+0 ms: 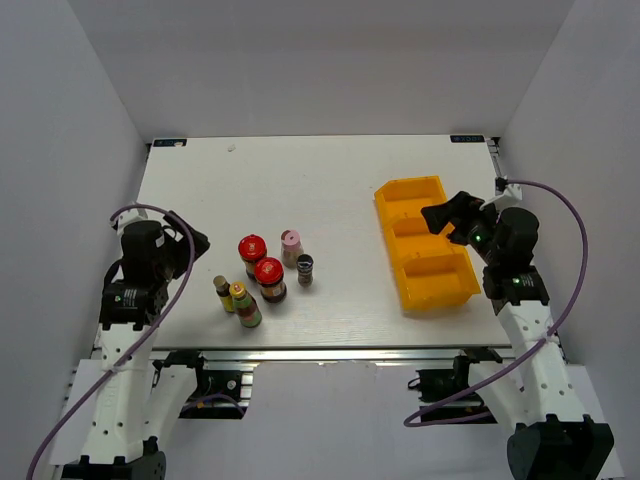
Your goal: Organize the condiment bottles
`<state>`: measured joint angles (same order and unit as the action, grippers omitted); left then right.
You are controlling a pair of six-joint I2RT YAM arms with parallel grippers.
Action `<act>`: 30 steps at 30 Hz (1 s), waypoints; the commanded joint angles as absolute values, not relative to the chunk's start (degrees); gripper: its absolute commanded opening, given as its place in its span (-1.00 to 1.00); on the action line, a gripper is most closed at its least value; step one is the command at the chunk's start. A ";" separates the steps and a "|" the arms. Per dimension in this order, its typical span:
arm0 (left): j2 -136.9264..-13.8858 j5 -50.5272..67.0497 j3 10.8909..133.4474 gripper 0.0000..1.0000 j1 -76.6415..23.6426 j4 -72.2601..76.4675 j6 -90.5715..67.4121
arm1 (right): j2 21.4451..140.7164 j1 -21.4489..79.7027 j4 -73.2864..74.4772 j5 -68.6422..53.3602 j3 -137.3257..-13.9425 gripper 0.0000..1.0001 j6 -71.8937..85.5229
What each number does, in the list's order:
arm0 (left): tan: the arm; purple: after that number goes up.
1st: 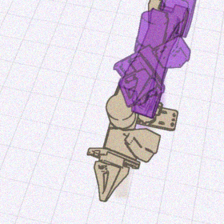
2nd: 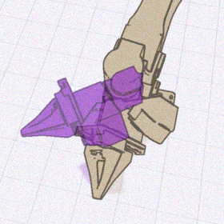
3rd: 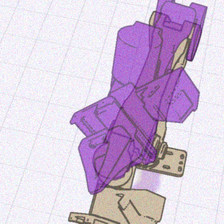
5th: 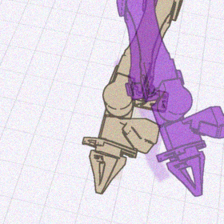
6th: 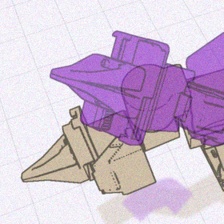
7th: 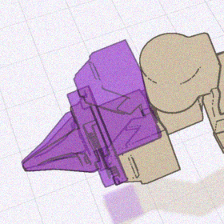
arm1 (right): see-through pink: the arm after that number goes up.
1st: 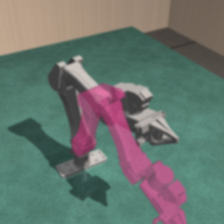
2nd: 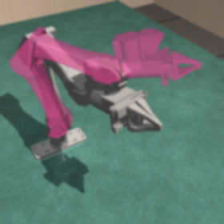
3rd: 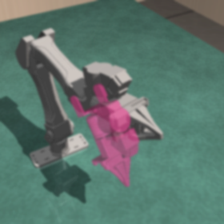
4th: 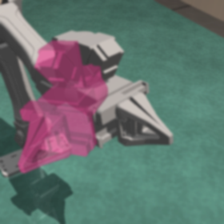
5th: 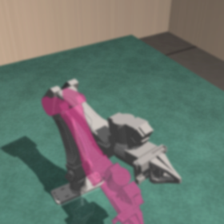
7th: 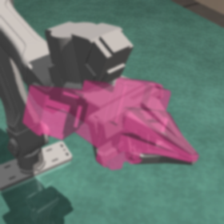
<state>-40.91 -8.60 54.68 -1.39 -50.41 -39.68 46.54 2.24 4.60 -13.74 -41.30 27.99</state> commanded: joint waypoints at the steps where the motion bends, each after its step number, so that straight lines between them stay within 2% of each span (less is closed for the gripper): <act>1: -41.13 -9.58 53.88 0.96 -1.23 -48.17 -39.99 | 44.22 2.02 2.56 -17.49 -40.17 0.79 26.28; 7: -41.57 -9.58 51.86 0.96 -1.23 -46.85 -39.99 | 42.27 2.02 -1.67 -24.60 -37.53 0.79 22.52; 10: -42.53 -9.67 51.77 0.96 -1.23 -46.67 -39.90 | 43.85 2.81 -0.62 -32.76 -39.28 0.79 19.08; 13: -43.24 -9.06 51.77 0.96 -1.23 -46.14 -39.99 | 43.68 10.17 -0.09 -32.88 -40.86 0.79 13.73; 14: -43.50 -8.70 51.68 0.96 -1.23 -45.79 -39.99 | 43.68 16.55 1.74 -31.48 -41.22 0.79 12.14; 17: -43.51 -7.65 50.98 0.96 -1.23 -45.09 -39.90 | 44.82 26.94 2.37 -24.71 -42.45 0.79 7.74; 22: -43.33 -8.17 50.36 0.96 -1.23 -45.97 -39.64 | 50.44 36.10 2.20 -24.26 -45.00 0.79 4.23; 25: -43.33 -8.44 50.19 0.96 -1.23 -46.14 -39.73 | 52.90 52.92 0.62 -16.64 -45.53 0.79 -2.26; 27: -43.33 -7.82 49.92 0.96 -1.23 -45.62 -39.55 | 55.44 59.21 -2.62 -11.52 -45.88 0.79 -8.22; 30: -43.77 -7.39 49.57 0.96 -1.23 -45.18 -39.20 | 60.88 66.34 -2.81 -12.56 -47.98 0.79 -12.29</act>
